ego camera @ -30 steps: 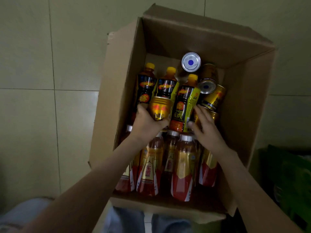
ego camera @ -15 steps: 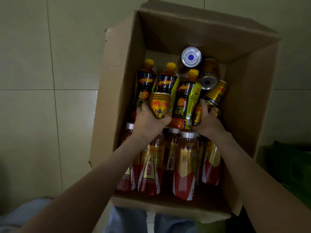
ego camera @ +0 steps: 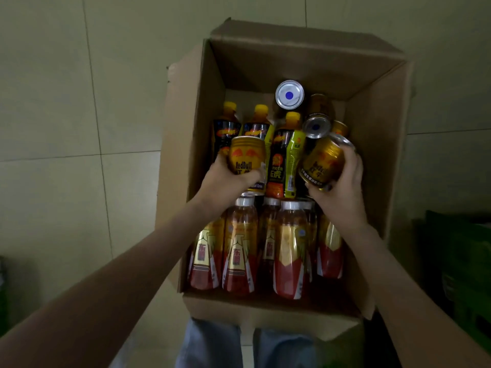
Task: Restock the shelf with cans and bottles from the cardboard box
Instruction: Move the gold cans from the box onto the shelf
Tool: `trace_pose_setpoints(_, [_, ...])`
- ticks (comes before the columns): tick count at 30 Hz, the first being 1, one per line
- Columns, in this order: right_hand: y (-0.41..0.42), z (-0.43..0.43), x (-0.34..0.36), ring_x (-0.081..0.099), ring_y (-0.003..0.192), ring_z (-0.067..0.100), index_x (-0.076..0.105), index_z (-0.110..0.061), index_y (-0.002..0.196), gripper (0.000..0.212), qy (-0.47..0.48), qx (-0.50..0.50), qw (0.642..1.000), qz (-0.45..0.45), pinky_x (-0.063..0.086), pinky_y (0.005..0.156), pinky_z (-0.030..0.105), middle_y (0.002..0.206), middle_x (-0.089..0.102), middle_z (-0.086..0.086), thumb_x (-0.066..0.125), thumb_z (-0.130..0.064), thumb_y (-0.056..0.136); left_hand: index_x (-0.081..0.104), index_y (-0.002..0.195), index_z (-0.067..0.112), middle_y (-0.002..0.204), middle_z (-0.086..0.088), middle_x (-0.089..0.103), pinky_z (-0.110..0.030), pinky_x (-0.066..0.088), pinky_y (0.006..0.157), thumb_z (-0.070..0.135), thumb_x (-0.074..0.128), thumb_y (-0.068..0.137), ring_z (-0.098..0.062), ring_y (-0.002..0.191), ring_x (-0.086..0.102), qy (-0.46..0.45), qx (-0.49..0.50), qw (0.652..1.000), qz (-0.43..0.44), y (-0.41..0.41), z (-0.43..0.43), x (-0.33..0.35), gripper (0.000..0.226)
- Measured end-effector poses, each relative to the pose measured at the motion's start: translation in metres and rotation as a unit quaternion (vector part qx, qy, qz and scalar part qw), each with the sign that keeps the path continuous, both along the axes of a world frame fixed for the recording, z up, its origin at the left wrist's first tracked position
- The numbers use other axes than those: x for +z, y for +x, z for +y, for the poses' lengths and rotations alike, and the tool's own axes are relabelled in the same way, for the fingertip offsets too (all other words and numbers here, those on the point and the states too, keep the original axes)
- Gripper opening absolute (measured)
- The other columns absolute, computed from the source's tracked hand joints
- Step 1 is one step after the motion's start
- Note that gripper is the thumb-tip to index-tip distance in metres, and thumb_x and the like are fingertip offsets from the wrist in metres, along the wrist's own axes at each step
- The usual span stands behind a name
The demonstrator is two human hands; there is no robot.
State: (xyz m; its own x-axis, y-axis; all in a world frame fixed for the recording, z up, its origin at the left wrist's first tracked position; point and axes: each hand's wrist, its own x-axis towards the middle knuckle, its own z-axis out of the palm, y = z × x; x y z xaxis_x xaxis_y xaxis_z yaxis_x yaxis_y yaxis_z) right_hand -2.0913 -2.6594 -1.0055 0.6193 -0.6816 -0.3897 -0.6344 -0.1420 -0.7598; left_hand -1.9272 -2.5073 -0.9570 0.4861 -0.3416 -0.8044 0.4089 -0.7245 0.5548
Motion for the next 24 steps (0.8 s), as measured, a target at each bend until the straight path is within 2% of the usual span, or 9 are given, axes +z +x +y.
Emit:
trace_pose_setpoints(5, [-0.002,0.016,0.125,0.052,0.115,-0.005,0.029,-0.043,0.13,0.098,0.148,-0.146,0.966,-0.151,0.052,0.081,0.016,0.136,0.039,-0.011,0.077,0.013,0.064,0.053,0.108,0.029,0.104,0.002,0.068,-0.044,0.053,0.091,0.038,0.081,0.068,-0.017,0.098,0.066,-0.064,-0.006,0.996,0.06,-0.003,-0.007,0.101,0.049])
trace_pose_setpoints(8, [-0.018,0.02,0.219,0.057,0.109,-0.007,0.032,-0.044,0.128,0.099,0.211,-0.186,0.939,-0.2,0.052,0.077,0.013,0.134,0.045,-0.011,0.082,-0.001,0.054,0.056,0.111,0.027,0.108,-0.003,0.07,-0.048,0.052,0.092,0.045,0.079,0.052,-0.023,0.101,0.067,-0.101,-0.003,0.991,0.09,0.003,-0.01,0.188,0.066])
trace_pose_setpoints(11, [-0.021,0.023,0.303,0.061,0.108,0.001,0.043,-0.058,0.121,0.105,0.278,-0.174,0.922,-0.204,0.056,0.078,0.021,0.127,0.055,-0.014,0.096,-0.028,0.036,0.052,0.124,0.022,0.114,-0.006,0.069,-0.043,0.054,0.088,0.039,0.079,0.057,-0.024,0.102,0.068,-0.127,-0.031,0.984,0.123,0.016,-0.011,0.274,0.074])
trace_pose_setpoints(14, [-0.016,0.017,0.385,0.062,0.105,-0.002,0.046,-0.065,0.114,0.101,0.31,-0.14,0.916,-0.214,0.056,0.074,0.02,0.12,0.06,-0.023,0.08,0.003,0.048,0.048,0.128,0.02,0.117,-0.009,0.067,-0.038,0.053,0.083,0.033,0.079,0.061,-0.027,0.104,0.067,-0.141,-0.06,0.977,0.149,0.024,-0.012,0.359,0.075])
trace_pose_setpoints(15, [-0.015,0.014,0.415,0.061,0.105,-0.004,0.044,-0.067,0.115,0.104,0.321,-0.123,0.914,-0.215,0.056,0.076,0.022,0.116,0.061,-0.028,0.08,0.004,0.048,0.047,0.13,0.018,0.12,-0.011,0.065,-0.041,0.053,0.086,0.031,0.079,0.062,-0.029,0.106,0.065,-0.147,-0.071,0.974,0.155,0.025,-0.013,0.387,0.076])
trace_pose_setpoints(17, [-0.014,0.006,0.471,0.06,0.108,-0.004,0.039,-0.071,0.119,0.114,0.341,-0.087,0.906,-0.234,0.056,0.08,0.024,0.114,0.06,-0.034,0.095,-0.017,0.036,0.043,0.133,0.018,0.124,-0.013,0.062,-0.048,0.05,0.094,0.03,0.078,0.065,-0.032,0.11,0.063,-0.162,-0.091,0.97,0.158,0.025,-0.011,0.44,0.078])
trace_pose_setpoints(19, [-0.013,0.003,0.523,0.058,0.115,0.0,0.036,-0.07,0.125,0.122,0.35,-0.042,0.901,-0.254,0.056,0.083,0.026,0.122,0.057,-0.032,0.098,-0.028,0.029,0.041,0.136,0.018,0.127,-0.012,0.06,-0.05,0.047,0.099,0.03,0.076,0.069,-0.031,0.114,0.061,-0.183,-0.118,0.964,0.149,0.026,-0.01,0.485,0.077])
trace_pose_setpoints(21, [-0.014,0.007,0.564,0.057,0.118,0.004,0.034,-0.068,0.129,0.12,0.345,-0.015,0.898,-0.274,0.055,0.084,0.027,0.124,0.056,-0.031,0.095,-0.012,0.042,0.041,0.136,0.017,0.129,-0.013,0.06,-0.045,0.048,0.097,0.03,0.074,0.071,-0.031,0.116,0.06,-0.208,-0.134,0.96,0.128,0.026,-0.01,0.524,0.075])
trace_pose_setpoints(24, [-0.019,0.022,0.619,0.058,0.118,0.009,0.026,-0.068,0.129,0.118,0.324,-0.005,0.9,-0.292,0.054,0.082,0.028,0.123,0.057,-0.03,0.072,0.015,0.058,0.045,0.13,0.022,0.126,-0.009,0.062,-0.038,0.049,0.093,0.036,0.075,0.067,-0.024,0.113,0.061,-0.242,-0.147,0.956,0.079,0.022,-0.016,0.58,0.071])
